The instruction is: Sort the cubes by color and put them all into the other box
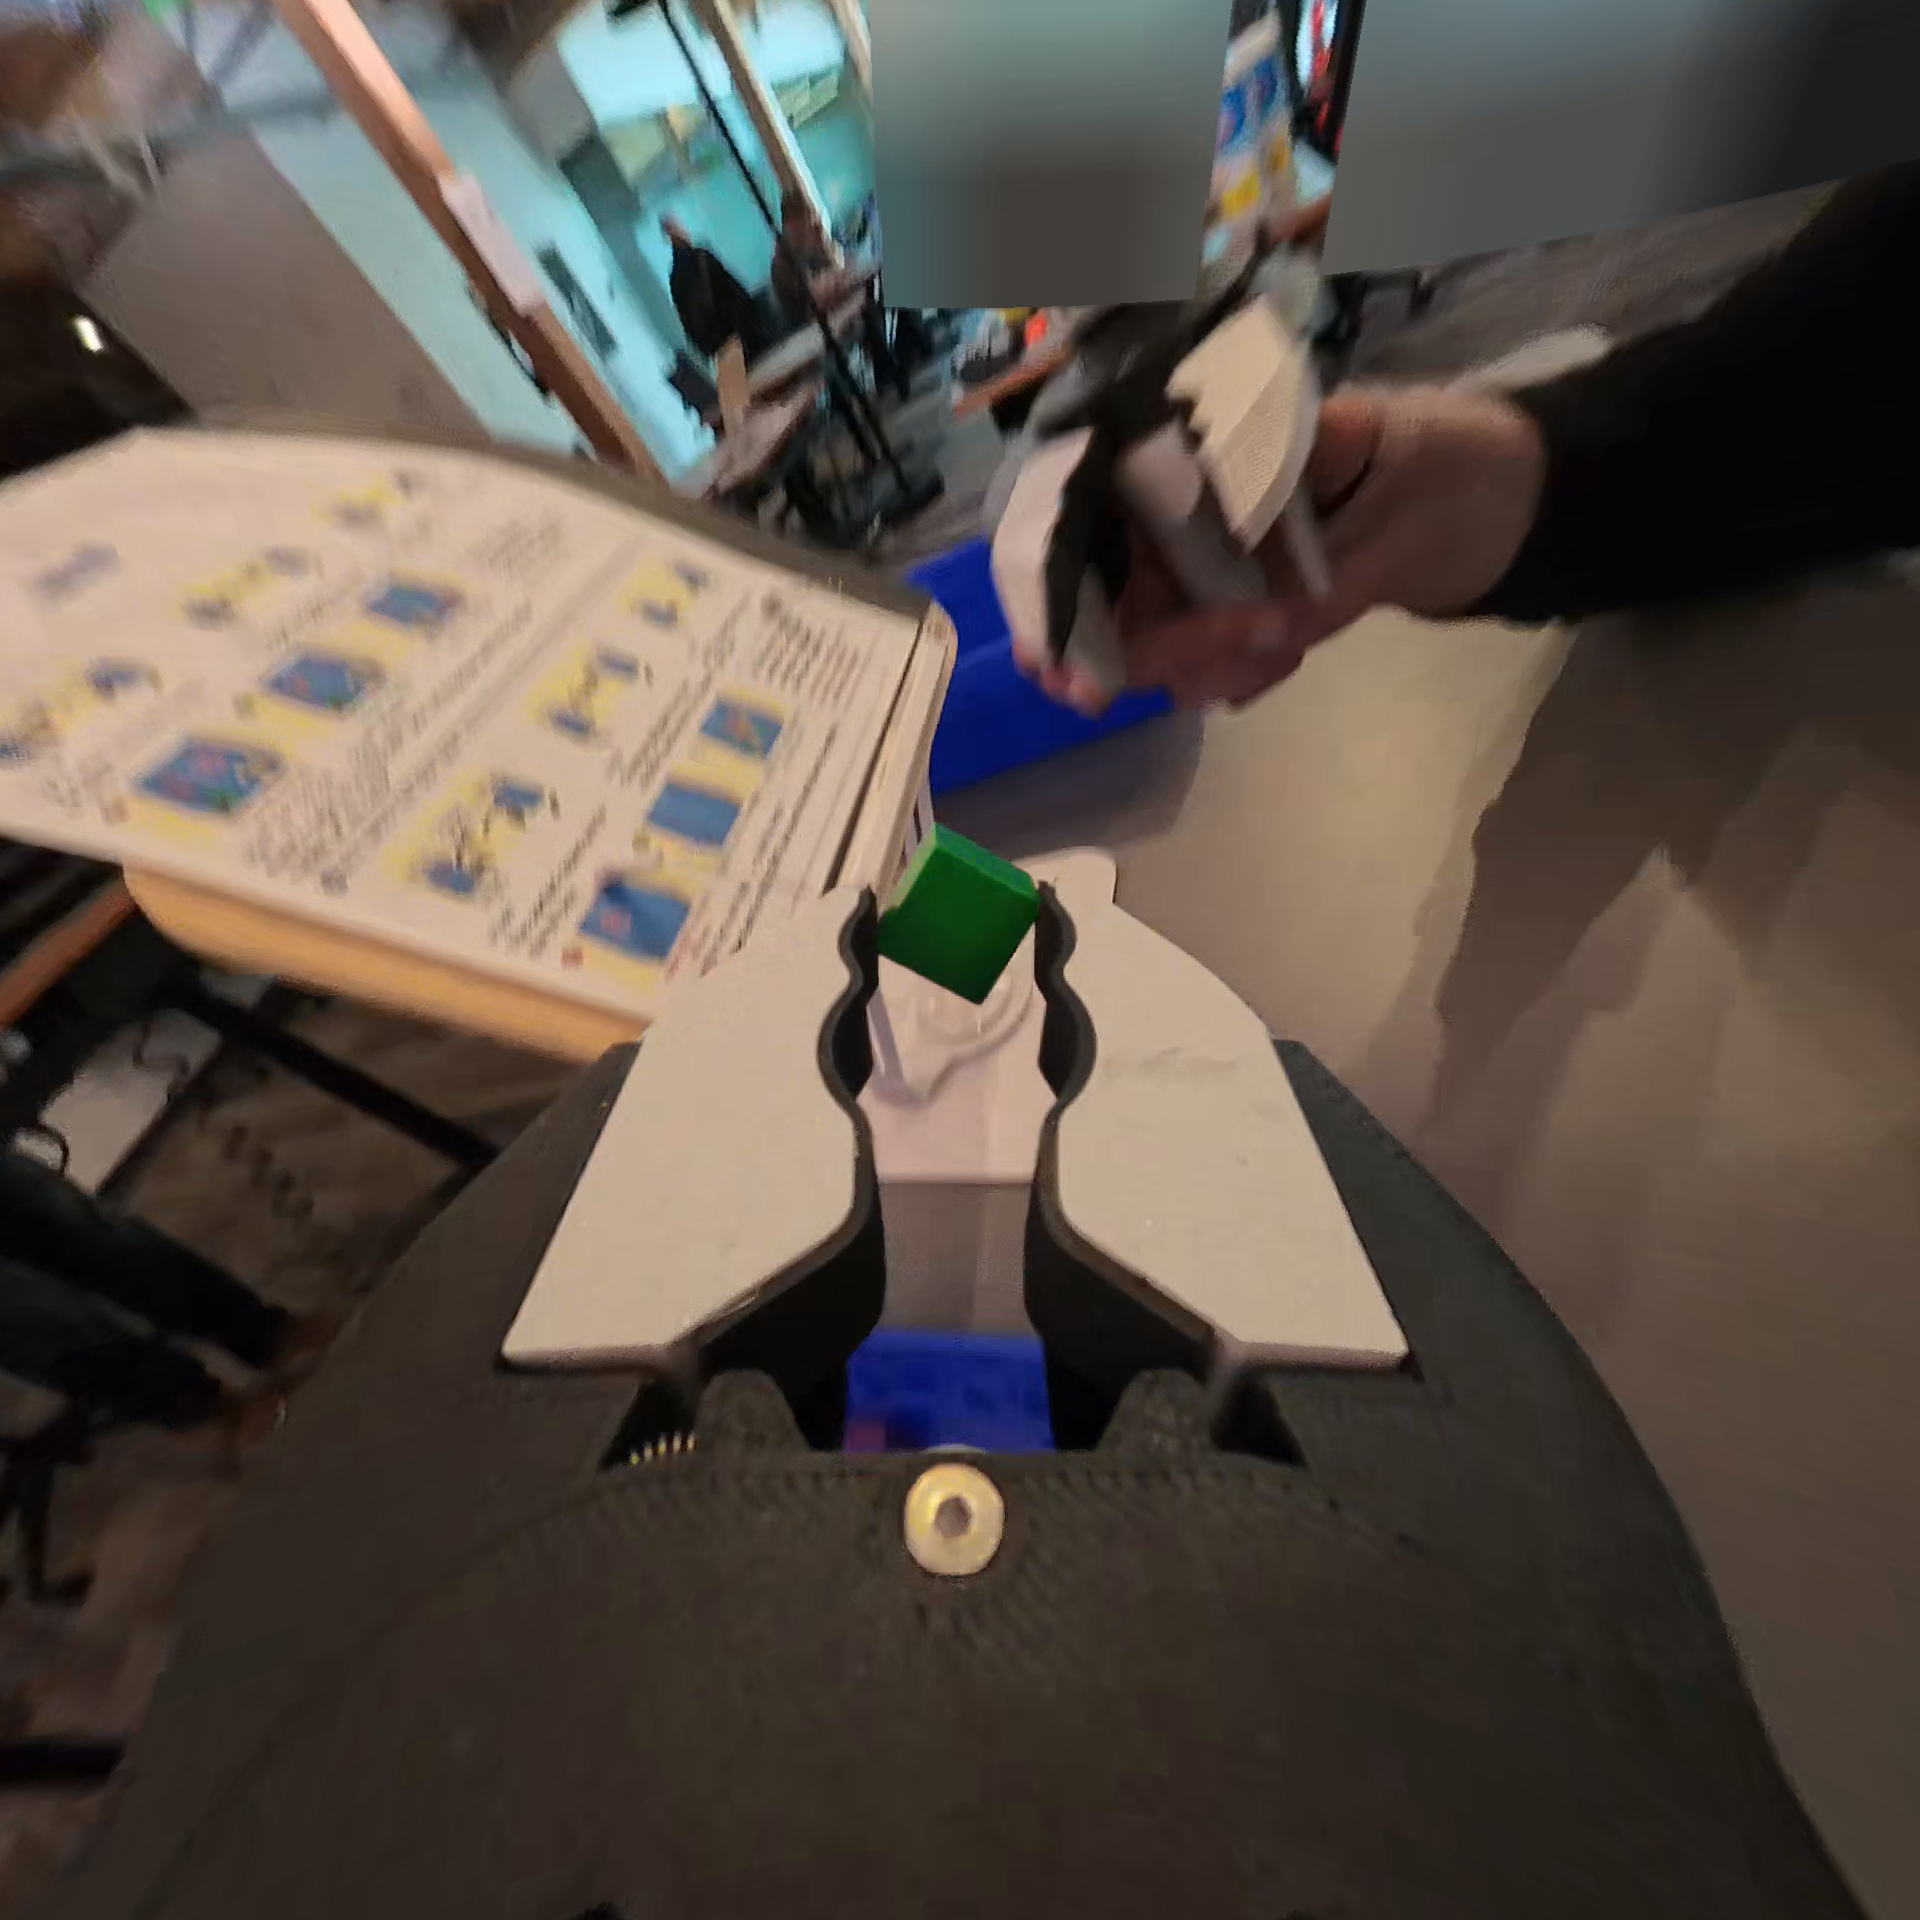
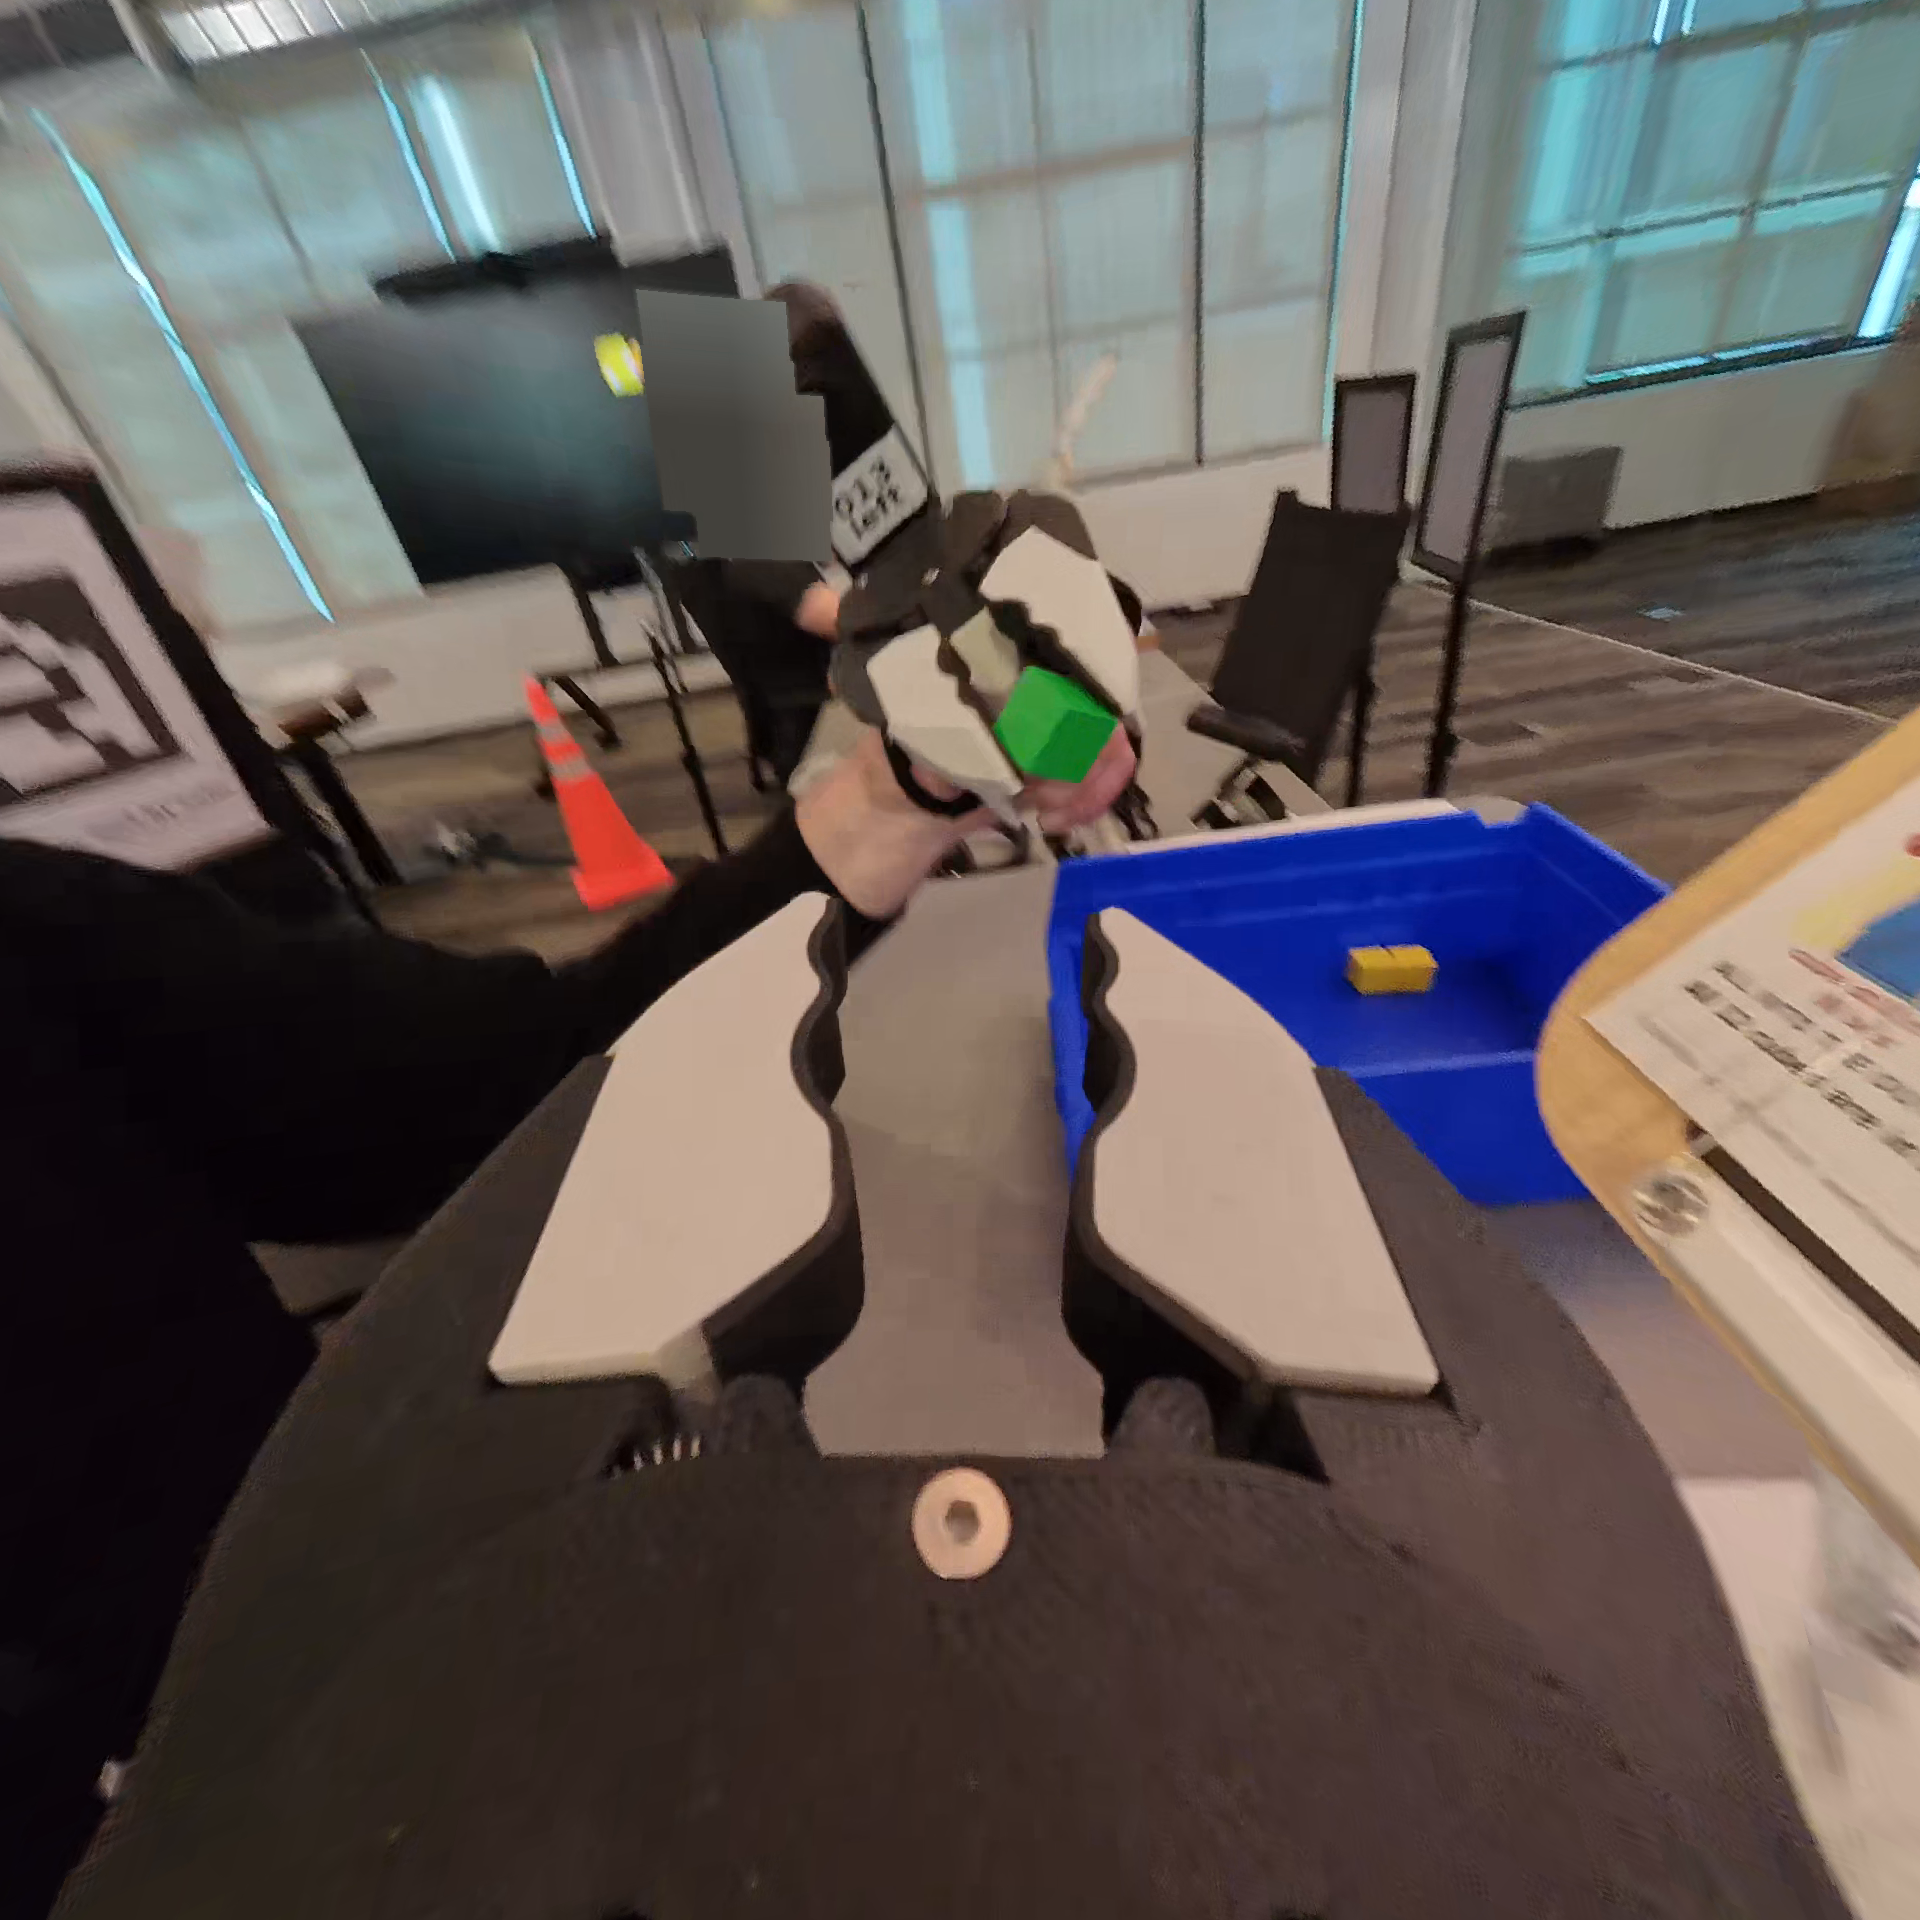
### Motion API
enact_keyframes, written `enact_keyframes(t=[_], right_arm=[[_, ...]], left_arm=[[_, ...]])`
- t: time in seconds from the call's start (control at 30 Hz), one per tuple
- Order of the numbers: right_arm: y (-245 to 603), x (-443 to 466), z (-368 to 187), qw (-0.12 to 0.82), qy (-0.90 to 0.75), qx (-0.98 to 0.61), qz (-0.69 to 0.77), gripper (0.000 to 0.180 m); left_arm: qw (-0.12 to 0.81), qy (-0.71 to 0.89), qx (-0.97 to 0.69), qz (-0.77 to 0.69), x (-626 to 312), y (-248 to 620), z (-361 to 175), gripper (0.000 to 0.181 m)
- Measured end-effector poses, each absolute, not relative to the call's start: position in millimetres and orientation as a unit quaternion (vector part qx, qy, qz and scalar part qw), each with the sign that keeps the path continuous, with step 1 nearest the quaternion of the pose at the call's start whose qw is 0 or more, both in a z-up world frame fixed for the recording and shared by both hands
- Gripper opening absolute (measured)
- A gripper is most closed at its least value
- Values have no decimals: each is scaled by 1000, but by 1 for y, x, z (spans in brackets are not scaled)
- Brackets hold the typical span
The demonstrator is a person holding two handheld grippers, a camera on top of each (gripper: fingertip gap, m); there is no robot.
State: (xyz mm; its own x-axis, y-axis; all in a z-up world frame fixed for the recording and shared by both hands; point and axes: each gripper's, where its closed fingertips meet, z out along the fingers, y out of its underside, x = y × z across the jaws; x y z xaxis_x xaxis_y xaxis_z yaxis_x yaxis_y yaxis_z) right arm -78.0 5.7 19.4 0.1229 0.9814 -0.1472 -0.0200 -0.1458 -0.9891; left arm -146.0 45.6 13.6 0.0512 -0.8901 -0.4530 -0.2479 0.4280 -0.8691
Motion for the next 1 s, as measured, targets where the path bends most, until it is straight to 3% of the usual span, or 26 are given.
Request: enact_keyframes(t=[0.13, 0.33, 0.5, 0.77, 0.87, 0.97, 1.0], right_arm=[[3, -86, 39, 475, -383, -523, 596, 45], [-5, -92, 56, 453, -372, -484, 650, 43], [-18, -84, 65, 421, -377, -452, 690, 25], [-20, -79, 70, 412, -379, -452, 694, 23], [-16, -70, 72, 434, -381, -462, 673, 23], [-11, -51, 73, 472, -398, -488, 617, 23], [-6, -41, 71, 494, -405, -507, 579, 23]], left_arm=[[610, 614, -386, -320, -118, 13, 49, 28], [606, 634, -348, -332, -73, -13, 53, 28], [614, 636, -338, -324, -56, -17, 54, 28], [625, 625, -332, -330, -52, -19, 61, 29], [645, 609, -328, -326, -59, -19, 71, 37], [656, 613, -330, -291, -74, -17, 74, 1], [666, 602, -334, -288, -80, -14, 78, 0]])
